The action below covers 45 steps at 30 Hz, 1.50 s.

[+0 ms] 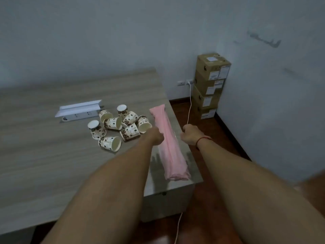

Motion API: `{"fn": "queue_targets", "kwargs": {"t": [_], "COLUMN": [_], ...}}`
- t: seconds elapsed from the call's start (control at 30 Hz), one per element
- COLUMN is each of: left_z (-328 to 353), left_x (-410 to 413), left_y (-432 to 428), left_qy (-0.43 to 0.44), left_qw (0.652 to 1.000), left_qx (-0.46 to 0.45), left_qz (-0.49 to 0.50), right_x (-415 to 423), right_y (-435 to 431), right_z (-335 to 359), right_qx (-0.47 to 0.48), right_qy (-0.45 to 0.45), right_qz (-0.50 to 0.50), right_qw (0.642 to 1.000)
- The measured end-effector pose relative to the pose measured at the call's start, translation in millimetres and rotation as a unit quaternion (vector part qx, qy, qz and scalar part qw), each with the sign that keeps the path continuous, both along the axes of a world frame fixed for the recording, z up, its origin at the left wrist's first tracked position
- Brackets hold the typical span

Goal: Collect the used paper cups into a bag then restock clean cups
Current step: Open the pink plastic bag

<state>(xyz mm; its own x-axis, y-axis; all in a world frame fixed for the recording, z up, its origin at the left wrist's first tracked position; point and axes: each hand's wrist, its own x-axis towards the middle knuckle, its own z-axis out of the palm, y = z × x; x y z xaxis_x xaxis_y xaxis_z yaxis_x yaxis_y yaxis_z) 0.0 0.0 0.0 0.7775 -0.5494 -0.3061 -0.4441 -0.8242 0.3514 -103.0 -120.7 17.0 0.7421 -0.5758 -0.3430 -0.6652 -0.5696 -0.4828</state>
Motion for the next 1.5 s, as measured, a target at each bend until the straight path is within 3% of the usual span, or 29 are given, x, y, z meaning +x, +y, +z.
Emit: {"fn": "queue_targets", "kwargs": {"t": [0.2,0.47,0.7,0.9,1.07,1.17,1.3,1.43,1.5], "left_z": [-52,-117,-133,-129,-114,-96,-59,-19,-6], "left_x": [-19,-36,-43,-51,-55,-44,-22,-7,-1], "left_y": [-6,-8,-8,-11,-15,-16,-24,-46,-56], "left_qy": [0.102,0.249,0.274,0.358,0.340,0.301,0.307,0.314,0.331], "left_qw": [0.993,0.957,0.941,0.897,0.903,0.898,0.862,0.848,0.840], "left_qx": [0.023,0.013,-0.007,-0.068,-0.084,-0.154,-0.257,-0.321,-0.334], "left_qz": [0.053,0.148,0.199,0.251,0.248,0.281,0.310,0.280,0.272], "right_x": [-10,-15,-20,-19,-18,-11,-6,-4,0], "right_y": [3,21,16,10,5,-10,-31,-31,-29], "right_z": [-61,-126,-141,-148,-145,-123,-71,-19,-5], "right_qx": [0.046,0.070,0.049,0.145,0.175,0.219,0.281,0.434,0.464], "right_qy": [0.038,0.067,0.077,0.035,-0.012,-0.069,-0.217,-0.260,-0.258], "right_qz": [-0.001,-0.020,-0.049,-0.120,-0.163,-0.247,-0.352,-0.215,-0.165], "right_qw": [0.998,0.995,0.995,0.982,0.971,0.941,0.866,0.835,0.831]}}
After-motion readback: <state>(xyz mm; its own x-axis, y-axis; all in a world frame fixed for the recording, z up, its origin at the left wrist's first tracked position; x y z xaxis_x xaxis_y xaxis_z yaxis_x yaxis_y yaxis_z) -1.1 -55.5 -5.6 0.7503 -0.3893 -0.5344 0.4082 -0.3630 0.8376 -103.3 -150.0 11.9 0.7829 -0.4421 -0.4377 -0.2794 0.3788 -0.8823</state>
